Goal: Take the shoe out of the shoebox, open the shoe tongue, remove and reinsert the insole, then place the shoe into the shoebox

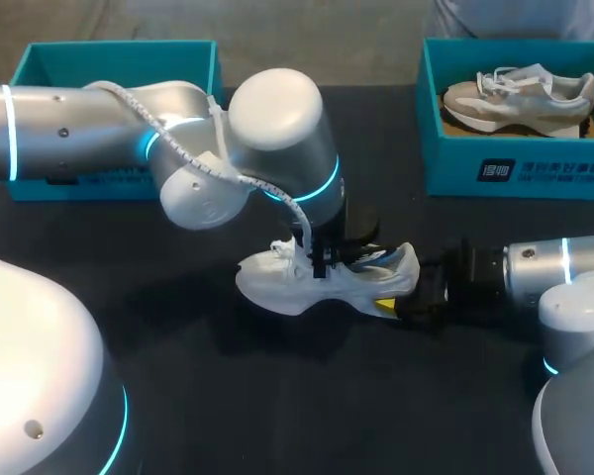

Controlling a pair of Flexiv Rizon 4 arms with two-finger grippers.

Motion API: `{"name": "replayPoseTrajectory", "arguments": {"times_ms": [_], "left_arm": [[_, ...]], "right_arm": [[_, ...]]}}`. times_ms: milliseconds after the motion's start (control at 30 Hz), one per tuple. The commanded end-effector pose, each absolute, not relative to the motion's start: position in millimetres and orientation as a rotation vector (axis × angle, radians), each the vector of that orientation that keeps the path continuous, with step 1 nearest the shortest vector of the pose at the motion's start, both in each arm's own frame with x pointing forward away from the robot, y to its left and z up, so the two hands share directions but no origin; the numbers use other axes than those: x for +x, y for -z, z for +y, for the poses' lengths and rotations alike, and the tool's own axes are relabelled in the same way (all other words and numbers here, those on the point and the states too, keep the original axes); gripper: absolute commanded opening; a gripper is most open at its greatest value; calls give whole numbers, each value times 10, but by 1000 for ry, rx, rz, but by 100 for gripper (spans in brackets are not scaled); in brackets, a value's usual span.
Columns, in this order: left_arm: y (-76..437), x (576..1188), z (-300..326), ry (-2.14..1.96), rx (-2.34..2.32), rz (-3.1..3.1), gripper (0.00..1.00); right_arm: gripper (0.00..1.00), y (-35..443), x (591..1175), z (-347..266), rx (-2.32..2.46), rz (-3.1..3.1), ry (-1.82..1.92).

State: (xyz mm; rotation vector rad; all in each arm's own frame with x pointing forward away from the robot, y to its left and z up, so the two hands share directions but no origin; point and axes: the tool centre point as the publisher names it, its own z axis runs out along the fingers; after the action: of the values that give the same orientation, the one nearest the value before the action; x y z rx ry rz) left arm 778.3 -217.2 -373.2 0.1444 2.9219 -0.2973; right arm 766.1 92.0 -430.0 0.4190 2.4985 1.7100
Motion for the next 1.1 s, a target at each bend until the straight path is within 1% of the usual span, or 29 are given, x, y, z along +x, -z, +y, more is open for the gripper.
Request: {"name": "replayPoseTrajectory", "arguments": {"times_ms": [33,500,533,600,700,800,833,900,1100], "left_arm": [[3670,7749,-2125,297,141,2913,0],[3638,7739,-2160,306,136,2919,0],[3641,7740,-2160,306,135,2920,23],[3634,7733,-2158,308,133,2920,44],[3596,7725,-2141,321,129,2914,50],[3555,7727,-2121,336,124,2910,47],[3548,7724,-2118,337,124,2909,44],[3528,7714,-2107,343,125,2906,40],[3482,7699,-2080,361,127,2899,38]], "right_arm": [[0,4319,7645,927,422,2501,-1706],[0,4319,7645,927,422,2501,-1706],[0,4319,7645,927,422,2501,-1706],[0,4319,7645,927,422,2501,-1706],[0,4319,7645,927,422,2501,-1706],[0,4319,7645,927,422,2501,-1706],[0,4319,7645,927,422,2501,-1706],[0,4319,7645,927,422,2501,-1706],[0,4319,7645,927,422,2501,-1706]]}}
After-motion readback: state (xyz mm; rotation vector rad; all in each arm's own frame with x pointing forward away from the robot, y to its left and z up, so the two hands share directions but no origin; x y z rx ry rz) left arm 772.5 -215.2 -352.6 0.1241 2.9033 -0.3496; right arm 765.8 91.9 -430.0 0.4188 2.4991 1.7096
